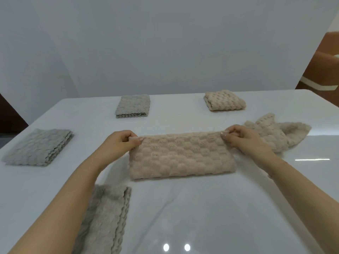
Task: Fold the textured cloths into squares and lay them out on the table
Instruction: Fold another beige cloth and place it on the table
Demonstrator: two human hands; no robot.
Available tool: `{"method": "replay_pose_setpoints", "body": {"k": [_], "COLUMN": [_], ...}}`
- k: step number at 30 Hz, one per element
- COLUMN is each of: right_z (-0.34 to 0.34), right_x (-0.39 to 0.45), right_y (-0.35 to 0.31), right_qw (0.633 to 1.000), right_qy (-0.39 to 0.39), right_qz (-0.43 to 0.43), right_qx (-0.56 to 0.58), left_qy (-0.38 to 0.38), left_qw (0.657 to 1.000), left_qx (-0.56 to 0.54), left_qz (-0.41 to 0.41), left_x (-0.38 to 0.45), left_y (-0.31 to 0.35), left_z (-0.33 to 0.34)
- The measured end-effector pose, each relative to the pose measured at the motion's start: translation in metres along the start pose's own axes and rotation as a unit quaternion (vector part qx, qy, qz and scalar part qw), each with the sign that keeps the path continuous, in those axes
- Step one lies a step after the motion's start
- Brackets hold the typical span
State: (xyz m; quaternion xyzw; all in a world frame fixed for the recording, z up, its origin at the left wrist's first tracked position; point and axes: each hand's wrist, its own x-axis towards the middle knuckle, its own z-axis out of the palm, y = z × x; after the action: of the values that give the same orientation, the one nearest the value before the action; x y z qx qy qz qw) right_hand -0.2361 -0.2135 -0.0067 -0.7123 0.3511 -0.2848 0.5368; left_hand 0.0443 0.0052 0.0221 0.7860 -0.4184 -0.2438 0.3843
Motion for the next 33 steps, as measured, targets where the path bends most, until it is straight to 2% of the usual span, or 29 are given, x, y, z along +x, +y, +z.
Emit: {"method": "replay_pose_setpoints", "body": {"k": [5, 8, 12, 20, 33], "right_z": [0.02, 0.028, 0.034, 0.041, 0.049], "right_x": [0.041, 0.053, 0.057, 0.062, 0.058], "right_y": [0.013, 0.026, 0.035, 0.045, 0.041], "right_qw": [0.998, 0.995, 0.99, 0.977, 0.937], "right_qy": [0.031, 0.079, 0.113, 0.141, 0.162], "right_qz": [0.015, 0.035, 0.016, -0.038, -0.097], "right_qx": [-0.049, -0.046, -0.087, -0.158, -0.294], "left_qy": [0.089, 0.146, 0.22, 0.224, 0.257], "left_qw": [0.992, 0.985, 0.973, 0.97, 0.95], "left_qx": [0.058, 0.07, 0.068, 0.094, 0.175], "left_qz": [-0.069, -0.062, -0.027, 0.0, -0.01], "left_x": [0.054, 0.062, 0.059, 0.061, 0.065], "left_y": [-0.022, -0.034, -0.047, -0.054, -0.05], "left_z": [0.025, 0.04, 0.053, 0.056, 0.061]}}
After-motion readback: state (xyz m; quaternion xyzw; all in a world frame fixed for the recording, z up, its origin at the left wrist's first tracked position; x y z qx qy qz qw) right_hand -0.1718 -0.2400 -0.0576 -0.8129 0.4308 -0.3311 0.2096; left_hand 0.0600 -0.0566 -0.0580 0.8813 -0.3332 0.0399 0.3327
